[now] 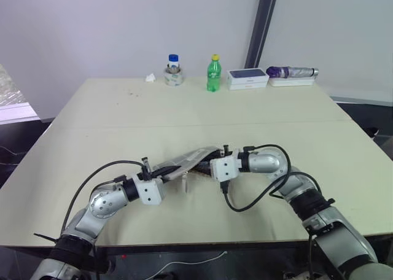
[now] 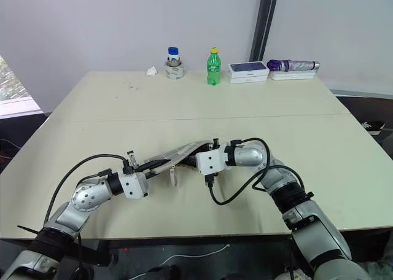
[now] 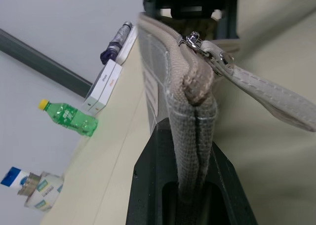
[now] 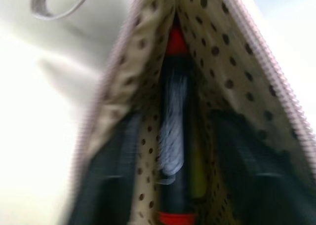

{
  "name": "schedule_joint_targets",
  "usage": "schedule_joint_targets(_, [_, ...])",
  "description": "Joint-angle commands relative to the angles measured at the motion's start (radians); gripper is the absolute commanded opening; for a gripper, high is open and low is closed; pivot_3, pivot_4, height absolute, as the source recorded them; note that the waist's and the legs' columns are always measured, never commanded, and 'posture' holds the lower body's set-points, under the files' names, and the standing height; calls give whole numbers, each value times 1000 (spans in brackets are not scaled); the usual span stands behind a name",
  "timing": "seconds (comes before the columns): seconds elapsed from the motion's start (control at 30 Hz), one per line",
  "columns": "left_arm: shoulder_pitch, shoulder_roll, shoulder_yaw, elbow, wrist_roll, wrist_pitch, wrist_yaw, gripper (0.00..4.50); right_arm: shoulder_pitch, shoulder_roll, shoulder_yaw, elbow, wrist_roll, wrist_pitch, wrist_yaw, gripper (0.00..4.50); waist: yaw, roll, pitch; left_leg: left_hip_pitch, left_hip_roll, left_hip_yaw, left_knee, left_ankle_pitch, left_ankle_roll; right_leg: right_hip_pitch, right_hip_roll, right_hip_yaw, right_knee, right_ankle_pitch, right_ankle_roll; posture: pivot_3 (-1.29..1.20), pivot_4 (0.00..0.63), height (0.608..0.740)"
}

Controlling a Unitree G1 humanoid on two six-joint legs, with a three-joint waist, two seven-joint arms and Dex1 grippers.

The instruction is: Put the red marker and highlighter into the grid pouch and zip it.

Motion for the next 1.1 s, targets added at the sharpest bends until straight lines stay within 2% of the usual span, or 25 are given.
schedule_joint_targets(0.03, [10, -5, 17, -45, -18, 10, 18, 0, 24, -11, -80, -115, 109, 35, -4, 4351, 1, 0, 0, 0, 0, 0, 0, 0, 0, 0, 0, 0, 0, 0, 0, 0, 150, 740])
schedule_joint_targets(0.2, [28, -23, 12, -58, -12, 35, 34, 0, 151, -104, -170, -299, 288, 167, 77, 4351, 7, 0, 0, 0, 0, 0, 1, 0, 0, 1, -1, 0, -1, 0, 0, 0, 150, 740])
schedule_joint_targets(0.37, [18, -40, 9, -42, 12, 40, 52, 0, 223, -123, -248, -412, 411, 318, 74, 4351, 1, 0, 0, 0, 0, 0, 1, -1, 2, 1, 0, 0, 0, 0, 0, 0, 150, 740])
schedule_joint_targets(0.47, [-4, -46, 14, -14, 53, 70, 81, 0, 282, -132, -283, -511, 563, 524, 101, 4351, 3, 0, 0, 0, 0, 0, 1, -1, 2, 1, 0, 0, 0, 0, 0, 0, 150, 740])
schedule_joint_targets(0.53, [-21, -48, 3, 4, 87, 92, 90, 0, 360, -140, -306, -611, 742, 745, 112, 4351, 8, 0, 0, 0, 0, -1, 1, -1, 2, 1, 0, 0, 0, 0, 0, 0, 150, 740])
schedule_joint_targets(0.57, [-30, -47, -11, 11, 102, 90, 85, 0, 398, -145, -296, -636, 763, 793, 119, 4351, 12, 0, 0, 0, 0, -1, 1, -1, 2, 2, -1, -1, 0, 0, 0, 0, 150, 740])
schedule_joint_targets(0.63, [-42, -51, -30, 20, 125, 79, 89, 0, 453, -142, -274, -662, 771, 853, 113, 4351, 17, 0, 0, 0, 0, -1, 1, -3, 5, 3, -1, -1, -1, 0, 0, 0, 150, 740])
schedule_joint_targets(0.73, [-74, -79, -35, 28, 163, 87, 133, 0, 521, -76, -193, -651, 704, 841, 68, 4351, 20, 0, 0, 0, 0, -1, 3, -4, 7, 3, 0, -1, 0, 0, 0, 0, 150, 740])
schedule_joint_targets(0.87, [-106, -99, -44, 50, 190, 98, 160, 0, 521, 53, -132, -580, 592, 792, -51, 4351, 19, 0, 0, 0, -1, -1, 4, -4, 6, 2, 1, 0, 1, 0, 0, 0, 150, 740])
schedule_joint_targets(0.93, [-118, -109, -47, 52, 198, 106, 170, 0, 522, 76, -93, -558, 537, 768, -63, 4351, 20, 0, 0, 0, -1, -1, 4, -4, 6, 2, 1, 0, 1, 0, 0, 0, 150, 740])
schedule_joint_targets(1.0, [-124, -117, -51, 51, 205, 114, 179, 0, 499, 129, -106, -542, 556, 794, -98, 4351, 22, 0, 0, 0, -1, -1, 4, -4, 6, 2, 1, 0, 1, 0, 0, 0, 150, 740])
schedule_joint_targets(1.1, [-120, -129, -63, 43, 220, 122, 189, 0, 471, 162, -91, -493, 500, 780, -136, 4351, 23, 0, 0, 0, -1, -1, 4, -4, 6, 1, 1, 0, 1, 0, 0, 0, 150, 740])
